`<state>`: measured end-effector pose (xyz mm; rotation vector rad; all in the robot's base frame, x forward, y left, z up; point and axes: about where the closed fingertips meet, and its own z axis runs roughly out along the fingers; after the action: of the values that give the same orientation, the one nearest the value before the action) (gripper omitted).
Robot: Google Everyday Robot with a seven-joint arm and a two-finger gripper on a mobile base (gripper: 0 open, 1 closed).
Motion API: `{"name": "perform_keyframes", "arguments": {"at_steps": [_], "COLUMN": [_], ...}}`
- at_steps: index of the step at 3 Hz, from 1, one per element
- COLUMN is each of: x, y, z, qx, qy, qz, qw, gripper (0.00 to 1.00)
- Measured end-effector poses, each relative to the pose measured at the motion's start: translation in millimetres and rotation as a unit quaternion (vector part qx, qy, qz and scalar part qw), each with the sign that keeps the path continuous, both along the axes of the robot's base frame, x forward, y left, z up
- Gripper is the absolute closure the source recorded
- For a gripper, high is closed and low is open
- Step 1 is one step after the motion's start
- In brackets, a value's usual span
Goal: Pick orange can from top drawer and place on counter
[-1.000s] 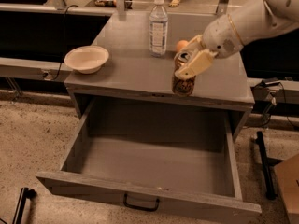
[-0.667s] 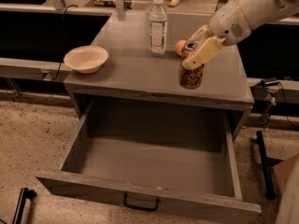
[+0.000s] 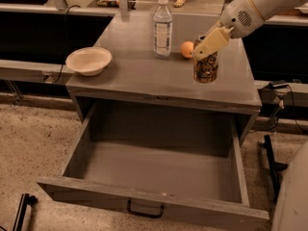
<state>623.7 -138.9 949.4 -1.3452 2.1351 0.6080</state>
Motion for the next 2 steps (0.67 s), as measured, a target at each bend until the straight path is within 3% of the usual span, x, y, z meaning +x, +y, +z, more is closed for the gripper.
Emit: {"name": "perform_keyframes", "arguments": {"at_steps": [1,2], "x": [1,-8], "y": [4,19], "z": [-24,-57], "qx": [0.012,0.057], "qy": [0.015,0.022], "qz": [-0.047,-0.082], "qw": [0.9987,0.9947], "gripper": [0.13,0.00]}}
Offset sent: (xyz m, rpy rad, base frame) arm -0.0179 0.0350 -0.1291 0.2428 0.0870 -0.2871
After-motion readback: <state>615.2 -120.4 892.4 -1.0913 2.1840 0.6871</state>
